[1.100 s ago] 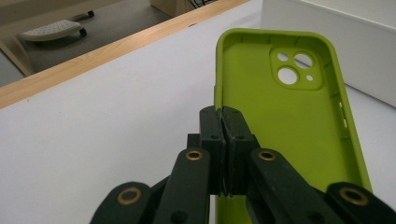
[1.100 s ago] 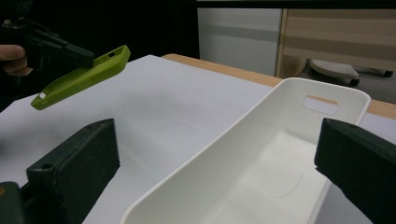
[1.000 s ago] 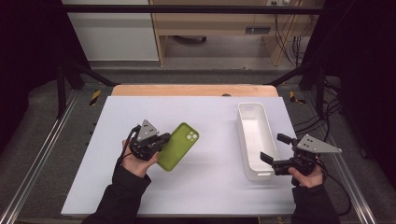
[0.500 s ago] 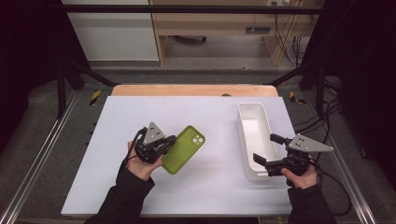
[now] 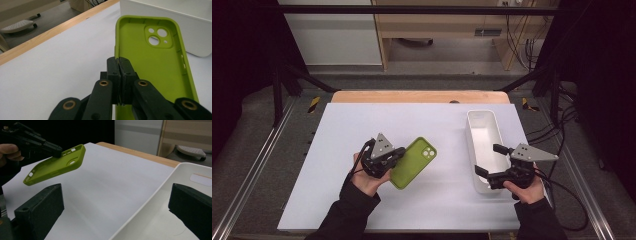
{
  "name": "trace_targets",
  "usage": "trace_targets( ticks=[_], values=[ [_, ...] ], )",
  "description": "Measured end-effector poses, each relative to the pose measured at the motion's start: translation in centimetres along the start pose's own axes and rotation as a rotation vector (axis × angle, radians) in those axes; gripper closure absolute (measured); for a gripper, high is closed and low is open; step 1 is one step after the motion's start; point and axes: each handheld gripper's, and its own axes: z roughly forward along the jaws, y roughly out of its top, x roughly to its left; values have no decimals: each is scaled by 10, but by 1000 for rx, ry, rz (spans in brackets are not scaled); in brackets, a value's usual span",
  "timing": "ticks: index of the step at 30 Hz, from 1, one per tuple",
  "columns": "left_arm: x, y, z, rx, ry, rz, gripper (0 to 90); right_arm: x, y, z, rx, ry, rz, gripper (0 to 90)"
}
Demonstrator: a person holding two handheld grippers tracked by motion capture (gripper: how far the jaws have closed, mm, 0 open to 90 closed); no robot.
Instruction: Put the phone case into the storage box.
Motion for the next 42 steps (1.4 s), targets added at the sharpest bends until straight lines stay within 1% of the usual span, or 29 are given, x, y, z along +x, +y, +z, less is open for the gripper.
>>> trace_targets(
  ticks=[3, 8, 15, 21, 25, 32, 34, 42],
  values=[
    [-2, 0, 1, -2, -2, 0, 885, 2, 1, 3, 8, -1, 0, 4],
    [-5, 2, 2, 1, -8, 13, 885, 8, 4, 9, 20, -2, 3, 4],
    [-11, 4, 2, -9, -11, 25, 885, 14, 6, 15, 32, 6, 2, 4],
    [-14, 6, 3, -7, -17, 36, 885, 18, 9, 21, 44, 8, 5, 5],
    [-16, 6, 5, 0, -20, 45, 885, 21, 10, 26, 53, 11, 8, 5],
    [-18, 6, 8, 2, -21, 49, 885, 26, 14, 37, 68, 13, 10, 5],
    [-19, 6, 8, 3, -21, 55, 885, 28, 15, 40, 72, 13, 18, 5],
    [-23, 8, 9, -4, -24, 70, 885, 33, 20, 53, 93, 15, 28, 5]
  ],
)
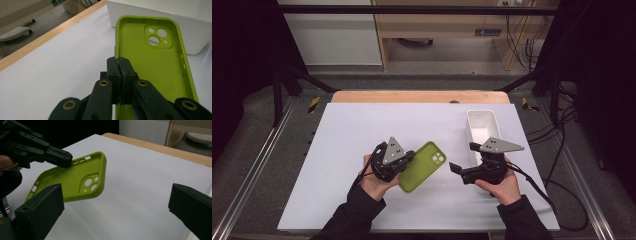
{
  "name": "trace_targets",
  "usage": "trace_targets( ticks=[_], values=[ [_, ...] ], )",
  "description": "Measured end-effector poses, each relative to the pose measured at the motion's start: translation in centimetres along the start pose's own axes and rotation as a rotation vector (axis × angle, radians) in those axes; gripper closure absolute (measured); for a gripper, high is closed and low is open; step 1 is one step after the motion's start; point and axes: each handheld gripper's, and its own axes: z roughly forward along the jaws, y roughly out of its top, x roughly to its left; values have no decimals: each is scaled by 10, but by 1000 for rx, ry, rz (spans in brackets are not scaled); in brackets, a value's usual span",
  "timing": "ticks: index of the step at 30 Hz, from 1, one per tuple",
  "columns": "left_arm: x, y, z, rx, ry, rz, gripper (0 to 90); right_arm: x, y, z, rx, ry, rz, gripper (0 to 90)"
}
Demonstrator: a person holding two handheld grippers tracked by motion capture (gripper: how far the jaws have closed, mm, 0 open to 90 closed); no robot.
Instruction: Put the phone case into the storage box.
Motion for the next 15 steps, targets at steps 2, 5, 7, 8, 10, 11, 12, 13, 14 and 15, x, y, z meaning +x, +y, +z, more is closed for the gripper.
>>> trace_targets(
  ticks=[2, 5, 7, 8, 10, 11, 12, 13, 14, 15],
  values=[
    [-1, 0, 0, 0, -4, 7, 885, 1, 2, 2, 3, 4, 2, 6],
    [-4, 1, 0, -2, -9, 14, 885, 3, 5, 5, 9, 13, -3, 6],
    [-6, 2, 0, -4, -13, 20, 885, 4, 6, 8, 18, 19, -4, 9],
    [-7, 2, 1, -4, -15, 24, 885, 5, 6, 9, 24, 19, -5, 9],
    [-9, 3, 1, -3, -15, 35, 885, 5, 8, 11, 32, 24, -10, 9],
    [-11, 3, 1, -2, -15, 39, 885, 6, 8, 13, 35, 26, -9, 10],
    [-11, 3, 1, -3, -16, 41, 885, 6, 9, 14, 39, 29, -10, 10],
    [-12, 3, 1, -3, -17, 44, 885, 6, 10, 16, 43, 30, -10, 11],
    [-13, 3, 1, -3, -17, 47, 885, 7, 11, 19, 52, 38, -10, 16],
    [-13, 3, 1, -2, -18, 49, 885, 7, 11, 19, 52, 38, -10, 16]
  ],
)
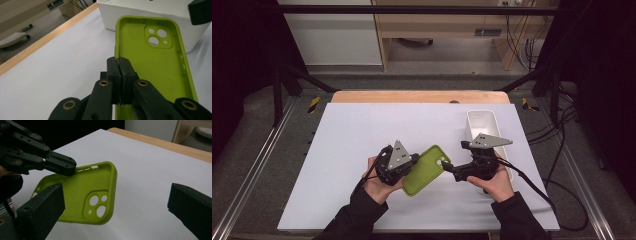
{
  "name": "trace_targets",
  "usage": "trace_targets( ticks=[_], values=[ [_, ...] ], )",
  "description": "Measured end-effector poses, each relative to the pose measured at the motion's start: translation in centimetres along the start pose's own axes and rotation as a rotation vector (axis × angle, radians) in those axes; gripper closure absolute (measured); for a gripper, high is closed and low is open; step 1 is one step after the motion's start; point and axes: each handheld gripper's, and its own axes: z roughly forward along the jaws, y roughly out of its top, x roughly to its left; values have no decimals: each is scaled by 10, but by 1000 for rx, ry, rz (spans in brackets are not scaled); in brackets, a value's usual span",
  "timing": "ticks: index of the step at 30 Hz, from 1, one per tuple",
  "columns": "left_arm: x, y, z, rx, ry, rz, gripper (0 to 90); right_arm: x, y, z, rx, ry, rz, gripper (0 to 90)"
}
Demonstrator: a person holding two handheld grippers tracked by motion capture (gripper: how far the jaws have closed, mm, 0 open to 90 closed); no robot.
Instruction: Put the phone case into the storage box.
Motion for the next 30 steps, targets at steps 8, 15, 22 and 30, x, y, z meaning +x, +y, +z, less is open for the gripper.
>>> trace_targets(
  ticks=[8, 15, 22, 30],
  values=[
    [-2, -1, 2, 6, -6, 7, 885, -1, 3, 14, 47, 14, 8, 46],
    [-3, 0, 2, 6, -9, 10, 885, -2, 8, 21, 64, 27, 12, 85],
    [-4, 0, 1, -1, -10, 13, 885, -5, 8, 27, 96, 40, 36, 160],
    [-5, 1, 1, -2, -14, 19, 885, -7, 8, 30, 115, 66, 47, 278]
  ],
)
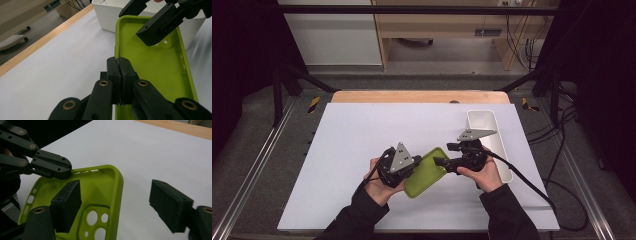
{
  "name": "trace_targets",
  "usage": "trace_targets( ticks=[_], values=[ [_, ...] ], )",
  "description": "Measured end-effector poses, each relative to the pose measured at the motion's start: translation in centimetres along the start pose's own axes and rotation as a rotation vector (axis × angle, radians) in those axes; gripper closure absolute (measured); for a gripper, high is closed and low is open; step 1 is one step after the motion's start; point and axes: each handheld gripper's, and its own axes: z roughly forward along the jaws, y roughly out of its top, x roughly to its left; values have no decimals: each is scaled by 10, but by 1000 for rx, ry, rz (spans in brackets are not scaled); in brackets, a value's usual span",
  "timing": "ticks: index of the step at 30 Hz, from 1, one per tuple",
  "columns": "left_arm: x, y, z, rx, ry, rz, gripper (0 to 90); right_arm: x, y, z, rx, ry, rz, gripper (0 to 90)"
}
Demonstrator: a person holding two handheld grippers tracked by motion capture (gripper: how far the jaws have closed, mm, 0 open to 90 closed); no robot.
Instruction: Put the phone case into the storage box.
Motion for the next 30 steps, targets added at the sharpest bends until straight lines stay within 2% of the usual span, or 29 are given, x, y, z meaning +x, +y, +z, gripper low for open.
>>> trace_targets(
  ticks=[8, 16, 30],
  values=[
    [-1, 0, -1, -3, 1, 4, 885, -4, 2, 0, 25, 58, 47, 472],
    [-1, 0, 0, -1, 2, 10, 885, -6, 3, -2, 30, 76, 69, 632],
    [-2, -2, 0, 14, 6, 35, 885, -8, 3, -3, 63, 82, 102, 729]
  ],
)
